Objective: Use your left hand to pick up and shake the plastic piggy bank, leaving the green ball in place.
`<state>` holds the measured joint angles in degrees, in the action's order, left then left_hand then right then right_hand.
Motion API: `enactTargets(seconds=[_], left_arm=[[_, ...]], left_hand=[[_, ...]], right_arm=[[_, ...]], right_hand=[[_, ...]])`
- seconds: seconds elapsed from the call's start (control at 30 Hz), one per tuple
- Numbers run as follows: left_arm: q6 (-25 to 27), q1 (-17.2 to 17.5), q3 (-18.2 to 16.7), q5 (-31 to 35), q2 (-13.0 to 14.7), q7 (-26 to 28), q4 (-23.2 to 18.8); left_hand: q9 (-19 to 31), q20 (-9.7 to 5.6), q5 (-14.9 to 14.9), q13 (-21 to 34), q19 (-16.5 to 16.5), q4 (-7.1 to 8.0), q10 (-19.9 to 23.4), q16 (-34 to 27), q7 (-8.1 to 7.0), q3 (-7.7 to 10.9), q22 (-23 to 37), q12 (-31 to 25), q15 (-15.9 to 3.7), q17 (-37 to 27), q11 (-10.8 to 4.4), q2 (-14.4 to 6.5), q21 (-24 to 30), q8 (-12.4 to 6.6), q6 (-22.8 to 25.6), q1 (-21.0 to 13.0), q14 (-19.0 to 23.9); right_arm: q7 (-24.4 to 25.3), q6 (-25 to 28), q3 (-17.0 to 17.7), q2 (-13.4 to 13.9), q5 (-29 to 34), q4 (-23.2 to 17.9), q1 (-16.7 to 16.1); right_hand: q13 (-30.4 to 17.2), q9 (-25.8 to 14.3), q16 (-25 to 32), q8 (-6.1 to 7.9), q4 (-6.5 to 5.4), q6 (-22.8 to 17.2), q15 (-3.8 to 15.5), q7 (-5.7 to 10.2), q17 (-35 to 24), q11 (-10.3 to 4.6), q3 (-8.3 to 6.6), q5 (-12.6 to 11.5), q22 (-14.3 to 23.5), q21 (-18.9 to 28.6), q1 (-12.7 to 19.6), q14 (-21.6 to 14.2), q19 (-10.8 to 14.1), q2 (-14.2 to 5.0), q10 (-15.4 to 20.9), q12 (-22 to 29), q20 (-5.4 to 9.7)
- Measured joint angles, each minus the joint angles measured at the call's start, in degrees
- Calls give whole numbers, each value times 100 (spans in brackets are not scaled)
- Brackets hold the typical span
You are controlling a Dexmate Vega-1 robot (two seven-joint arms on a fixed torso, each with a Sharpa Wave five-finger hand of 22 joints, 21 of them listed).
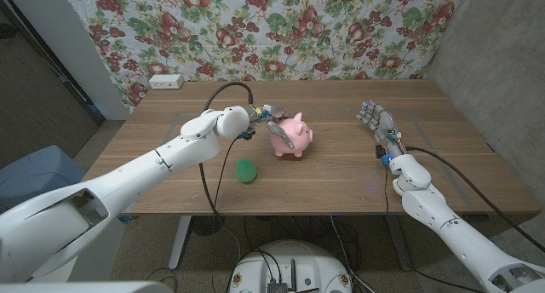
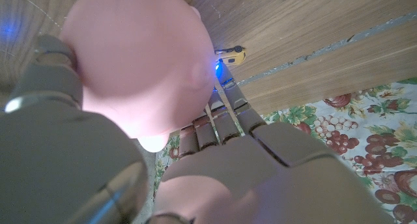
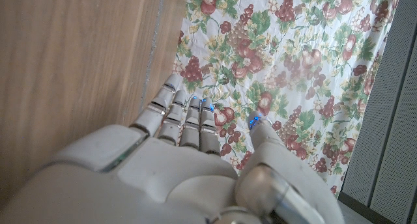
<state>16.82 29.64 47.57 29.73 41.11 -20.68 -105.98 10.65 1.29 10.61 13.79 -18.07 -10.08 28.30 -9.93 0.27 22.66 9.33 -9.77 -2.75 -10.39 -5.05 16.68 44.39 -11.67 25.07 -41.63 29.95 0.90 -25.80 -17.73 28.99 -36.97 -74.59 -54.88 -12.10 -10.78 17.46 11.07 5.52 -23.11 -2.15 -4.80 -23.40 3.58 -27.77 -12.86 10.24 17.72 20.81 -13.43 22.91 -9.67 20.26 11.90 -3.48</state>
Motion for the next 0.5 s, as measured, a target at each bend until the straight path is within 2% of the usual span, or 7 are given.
enactTargets(seconds=[0.03, 0.1, 0.13, 0.27, 0.37, 0.5], left_arm=[[4, 1, 0, 27, -1, 1, -10], [13, 1, 1, 50, -1, 1, -21], [28, 1, 9, 89, -1, -3, -29], [65, -13, 46, 182, -3, -63, -52], [91, -37, 70, 247, -6, -119, -69], [127, -64, 98, 315, -12, -201, -78]], left_hand=[[0, -9, -25, -16, 17, 21, -57, 0, -22, -21, 0, 0, 0, 0, 8, -82, -35, 19, -23, 82, -49], [0, 7, -26, -65, 49, 72, -149, -16, -78, -72, 10, -22, 1, 0, 21, -105, -133, 59, -79, 105, -181], [0, 25, -27, -89, 68, 96, -222, -16, -122, -96, 14, -22, 1, 0, 24, -224, -184, 88, -122, 228, -247], [-8, 47, -66, -150, 150, 148, -460, -16, -246, -148, 16, -22, 11, 27, 42, -752, -337, 131, -248, 1102, -457], [-27, 100, -66, -179, 224, 149, -665, -16, -389, -204, 16, -22, 72, 27, 84, -809, -470, 155, -391, 1286, -611], [-2, 150, -66, -227, 337, 125, -1013, -16, -659, -275, 16, -22, 152, 27, 157, -801, -690, 175, -660, 1414, -894]], right_arm=[[-2, -2, 2, 2, -3, 1, -3], [-6, -5, 5, 4, -7, 5, -7], [-11, -9, 6, 4, -10, 6, -7], [-22, -16, 13, 5, -17, 16, -10], [-37, -22, 16, 5, -24, 30, -10], [-50, -31, 17, 4, -31, 51, -9]], right_hand=[[0, 0, 0, 0, 0, 0, 0, 0, 0, 0, 0, 0, 0, 0, -14, 0, 0, -14, 0, 0, 0], [0, 0, 0, 0, 0, 0, 0, 0, 0, 0, 0, 0, 0, 0, -29, 0, 0, -29, 0, 0, 0], [0, 0, 0, 0, 0, 0, 0, 0, 0, 0, 0, 0, 0, 0, -29, 0, 0, -29, 0, 0, 0], [0, 0, 0, 0, 0, 0, 0, 0, 0, 0, 0, 0, 0, 0, -29, 0, 0, -29, 0, 0, 0], [0, 0, 0, 0, 0, 0, 0, 0, 0, 0, 0, 0, 0, 0, -29, 0, 0, -29, 0, 0, 0], [0, 0, 0, 0, 0, 0, 0, 0, 0, 0, 0, 0, 0, 0, -29, 0, 0, -29, 0, 0, 0]])
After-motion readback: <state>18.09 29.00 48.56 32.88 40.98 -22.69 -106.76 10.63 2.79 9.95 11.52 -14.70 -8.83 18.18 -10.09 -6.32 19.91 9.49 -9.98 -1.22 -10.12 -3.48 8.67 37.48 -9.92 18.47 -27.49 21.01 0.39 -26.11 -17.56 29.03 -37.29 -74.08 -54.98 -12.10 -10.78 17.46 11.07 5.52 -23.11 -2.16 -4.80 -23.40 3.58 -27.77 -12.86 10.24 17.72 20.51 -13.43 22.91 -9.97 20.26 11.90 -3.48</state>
